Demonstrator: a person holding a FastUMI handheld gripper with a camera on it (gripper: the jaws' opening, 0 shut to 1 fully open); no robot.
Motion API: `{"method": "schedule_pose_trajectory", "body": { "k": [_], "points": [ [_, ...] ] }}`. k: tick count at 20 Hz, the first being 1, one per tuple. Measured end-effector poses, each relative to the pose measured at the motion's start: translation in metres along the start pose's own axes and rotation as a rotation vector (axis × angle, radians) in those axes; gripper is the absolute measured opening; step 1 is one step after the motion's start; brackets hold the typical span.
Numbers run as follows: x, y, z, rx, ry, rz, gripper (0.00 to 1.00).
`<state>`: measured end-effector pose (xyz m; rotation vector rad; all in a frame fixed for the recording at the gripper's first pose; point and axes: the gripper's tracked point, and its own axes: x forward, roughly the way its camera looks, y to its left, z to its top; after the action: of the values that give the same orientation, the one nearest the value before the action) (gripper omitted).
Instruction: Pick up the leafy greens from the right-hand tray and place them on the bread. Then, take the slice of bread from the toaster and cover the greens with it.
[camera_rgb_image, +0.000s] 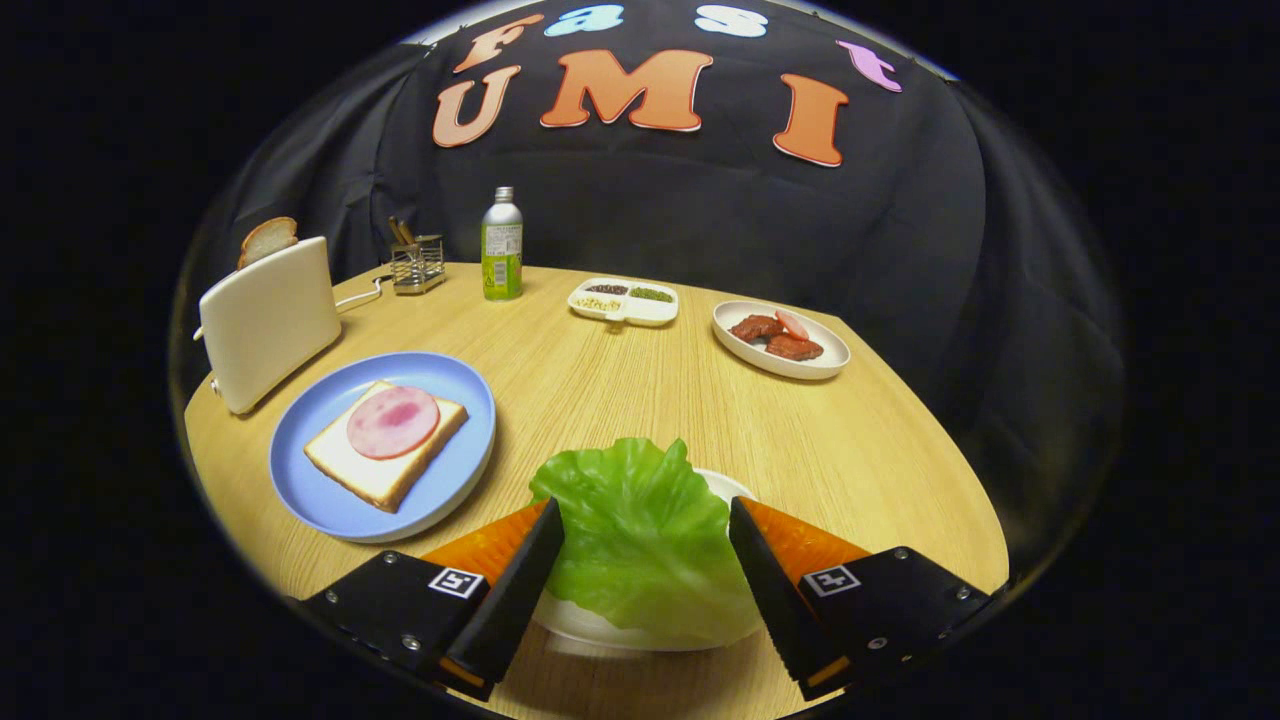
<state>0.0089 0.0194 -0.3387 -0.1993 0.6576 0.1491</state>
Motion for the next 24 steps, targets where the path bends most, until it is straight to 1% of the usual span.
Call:
{"method": "schedule_pose_trajectory", "body": {
  "k": [5,8,11,12,13,14,16,17,18,19,20,21,22,23,24],
  "points": [
    [0.002,0.0,-0.009,-0.01,0.033,0.01,0.99],
    [0.003,0.001,-0.013,0.013,0.058,0.03,0.98],
    [0.007,0.007,-0.017,0.083,0.102,0.068,0.93],
    [0.005,0.007,-0.018,0.101,0.11,0.07,0.91],
    [0.007,0.006,-0.017,0.097,0.11,0.065,0.86],
    [0.005,0.007,-0.018,0.088,0.112,0.07,0.85],
    [0.004,0.011,-0.018,0.064,0.113,0.079,0.73],
    [0.004,0.012,-0.017,0.062,0.114,0.079,0.63],
    [0.004,0.014,-0.017,0.059,0.116,0.076,0.58],
    [0.005,0.015,-0.016,0.054,0.118,0.071,0.49],
    [0.004,0.016,-0.017,0.049,0.12,0.069,0.43],
    [0.005,0.017,-0.016,0.042,0.124,0.066,0.32],
    [0.003,0.016,-0.016,0.033,0.124,0.058,0.27],
    [0.003,0.015,-0.016,0.023,0.124,0.047,0.18],
    [0.004,0.013,-0.014,0.014,0.121,0.038,0.15]
  ]
}}
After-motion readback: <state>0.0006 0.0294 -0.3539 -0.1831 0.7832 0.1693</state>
